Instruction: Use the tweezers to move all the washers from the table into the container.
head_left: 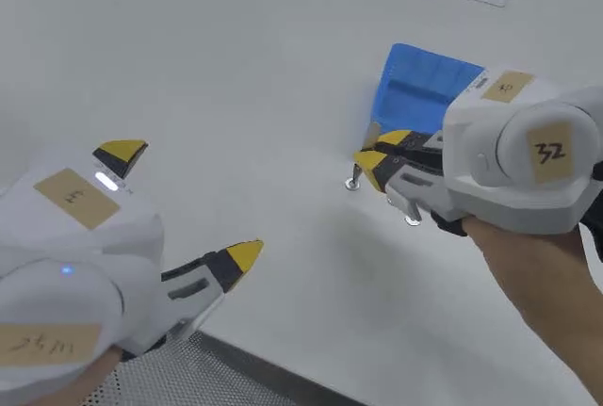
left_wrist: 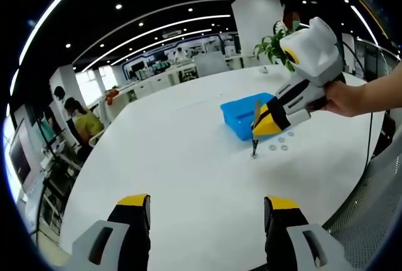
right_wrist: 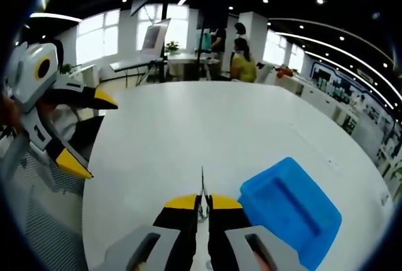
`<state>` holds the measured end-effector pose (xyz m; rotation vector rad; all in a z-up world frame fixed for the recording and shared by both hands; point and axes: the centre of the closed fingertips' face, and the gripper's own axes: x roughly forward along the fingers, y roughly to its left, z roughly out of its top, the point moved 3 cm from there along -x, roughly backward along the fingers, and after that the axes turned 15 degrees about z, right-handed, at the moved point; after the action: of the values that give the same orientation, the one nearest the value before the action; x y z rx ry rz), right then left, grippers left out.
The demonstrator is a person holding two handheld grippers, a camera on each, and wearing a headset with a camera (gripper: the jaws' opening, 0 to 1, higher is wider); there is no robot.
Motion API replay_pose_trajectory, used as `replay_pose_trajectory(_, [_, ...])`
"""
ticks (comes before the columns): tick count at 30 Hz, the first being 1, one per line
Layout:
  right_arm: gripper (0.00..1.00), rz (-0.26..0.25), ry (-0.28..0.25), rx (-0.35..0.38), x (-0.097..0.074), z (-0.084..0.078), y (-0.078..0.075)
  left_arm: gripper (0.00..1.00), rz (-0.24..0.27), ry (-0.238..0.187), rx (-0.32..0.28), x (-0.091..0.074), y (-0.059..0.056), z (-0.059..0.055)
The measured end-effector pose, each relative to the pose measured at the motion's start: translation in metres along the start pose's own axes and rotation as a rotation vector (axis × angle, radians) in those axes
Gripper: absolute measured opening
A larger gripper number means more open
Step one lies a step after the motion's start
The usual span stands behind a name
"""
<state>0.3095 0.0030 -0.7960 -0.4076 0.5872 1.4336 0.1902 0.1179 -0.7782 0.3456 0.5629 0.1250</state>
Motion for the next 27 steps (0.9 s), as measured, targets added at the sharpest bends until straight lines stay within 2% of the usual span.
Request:
replay_pose_trajectory(4, [0.0,0.012,-0.04,0.09,-0.006,0.001,-0.001,0.76,-0.002,-0.003,-0.003,0.0,0.0,0.0])
replay_pose_trajectory(9, [0.01,-0.008,-0.06,0.114,-0.02,0.008,-0.003,0.76,-0.001,-0.006,-0.005,-0.001,0.001,0.0])
replay_pose_trajectory(12, [0.01,-0.02,-0.071,0.119,-0.028,0.015,-0.003,0.76,0.0,-0.009,-0.009,-0.001,0.001,0.0])
replay_pose_trajectory(21, [0.01,-0.068,-0.069,0.068,-0.044,0.025,-0.008,0.78,-0.006,-0.012,0.0,-0.001,0.0,0.0])
replay_pose_trajectory(27, [0.01,-0.132,-0.1,0.066,-0.059,0.033,-0.026,0.78,-0.009,-0.012,-0.006,-0.001,-0.001,0.0])
